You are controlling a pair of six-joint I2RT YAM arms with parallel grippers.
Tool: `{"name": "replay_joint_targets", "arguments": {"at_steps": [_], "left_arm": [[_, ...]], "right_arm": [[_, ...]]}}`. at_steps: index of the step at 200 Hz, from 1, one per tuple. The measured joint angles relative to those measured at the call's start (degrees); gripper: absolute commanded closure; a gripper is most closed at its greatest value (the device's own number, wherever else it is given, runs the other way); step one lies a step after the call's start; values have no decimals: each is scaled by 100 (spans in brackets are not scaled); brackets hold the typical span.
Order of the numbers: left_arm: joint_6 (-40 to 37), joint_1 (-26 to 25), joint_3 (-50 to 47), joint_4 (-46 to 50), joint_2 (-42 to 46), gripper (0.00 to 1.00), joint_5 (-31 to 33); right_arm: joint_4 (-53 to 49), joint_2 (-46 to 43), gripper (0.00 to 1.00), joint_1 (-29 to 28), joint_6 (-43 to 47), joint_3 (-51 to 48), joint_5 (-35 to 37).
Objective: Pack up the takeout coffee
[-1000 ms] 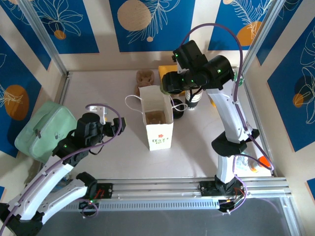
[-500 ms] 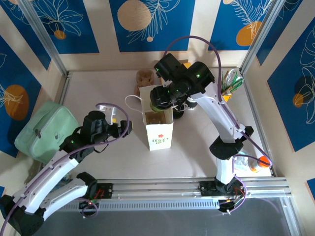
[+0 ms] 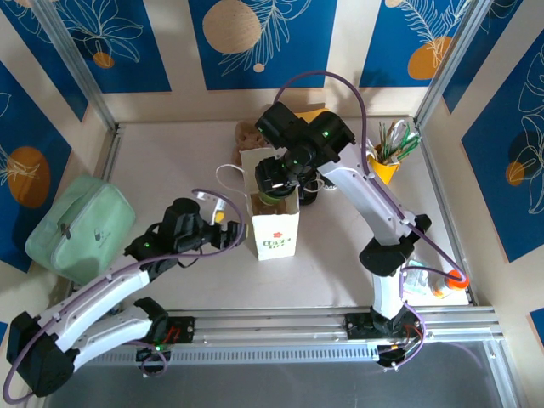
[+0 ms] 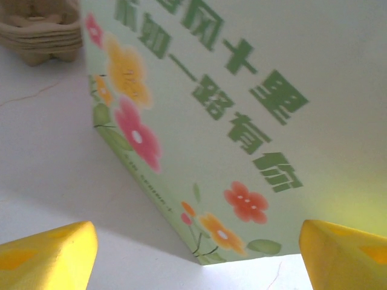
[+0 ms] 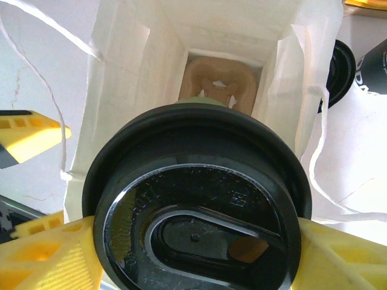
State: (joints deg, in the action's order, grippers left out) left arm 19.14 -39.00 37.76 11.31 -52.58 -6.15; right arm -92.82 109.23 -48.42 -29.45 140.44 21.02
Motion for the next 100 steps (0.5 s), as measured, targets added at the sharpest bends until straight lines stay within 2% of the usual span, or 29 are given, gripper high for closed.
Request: {"name": "replay_joint_targets", "arguments": {"at_steps": [51, 100], "left_arm": [[-168, -601, -136, -553, -533, 16, 85], [-278, -879, -188, -837, -741, 18, 229]], "right_arm": [[0, 264, 28, 0, 4, 96, 46], [0, 284, 28, -37, 50, 85, 42]]}}
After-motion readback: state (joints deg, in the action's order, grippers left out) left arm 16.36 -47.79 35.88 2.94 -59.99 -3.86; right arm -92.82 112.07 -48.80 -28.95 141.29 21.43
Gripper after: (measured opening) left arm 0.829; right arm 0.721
